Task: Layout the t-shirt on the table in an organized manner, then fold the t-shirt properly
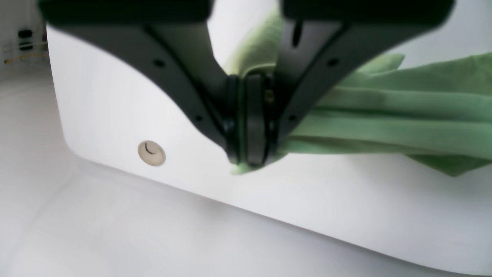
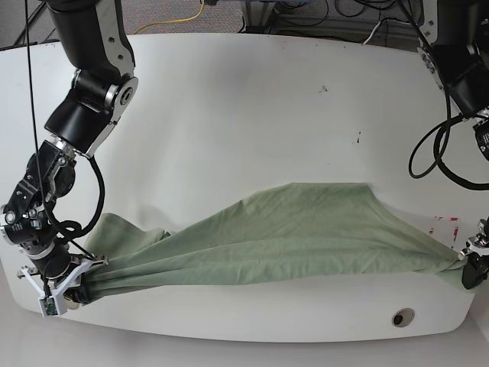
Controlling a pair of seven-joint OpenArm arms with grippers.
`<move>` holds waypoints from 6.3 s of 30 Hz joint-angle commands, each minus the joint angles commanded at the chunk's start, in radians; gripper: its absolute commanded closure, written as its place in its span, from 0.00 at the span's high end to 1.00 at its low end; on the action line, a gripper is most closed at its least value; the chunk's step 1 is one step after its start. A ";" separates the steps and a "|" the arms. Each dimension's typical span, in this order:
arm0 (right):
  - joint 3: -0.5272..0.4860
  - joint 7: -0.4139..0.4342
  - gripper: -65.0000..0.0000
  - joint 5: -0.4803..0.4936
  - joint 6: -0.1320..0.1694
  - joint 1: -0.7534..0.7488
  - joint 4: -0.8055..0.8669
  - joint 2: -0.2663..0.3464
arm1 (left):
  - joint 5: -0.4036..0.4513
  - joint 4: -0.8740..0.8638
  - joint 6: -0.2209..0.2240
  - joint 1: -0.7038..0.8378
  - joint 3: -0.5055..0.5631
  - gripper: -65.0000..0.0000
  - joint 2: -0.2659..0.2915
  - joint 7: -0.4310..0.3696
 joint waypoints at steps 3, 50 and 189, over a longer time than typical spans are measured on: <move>0.000 0.003 0.00 -0.003 0.000 -0.002 -0.005 -0.003 | 0.000 0.017 0.000 0.014 0.000 0.00 0.000 -0.002; -0.124 0.298 0.00 0.000 0.000 0.048 -0.399 -0.012 | 0.083 -0.875 0.000 -0.245 0.331 0.79 -0.204 -0.592; -0.069 0.066 0.00 0.003 0.000 -0.169 0.118 -0.068 | -0.175 -0.114 0.207 0.130 0.512 0.00 0.193 -0.175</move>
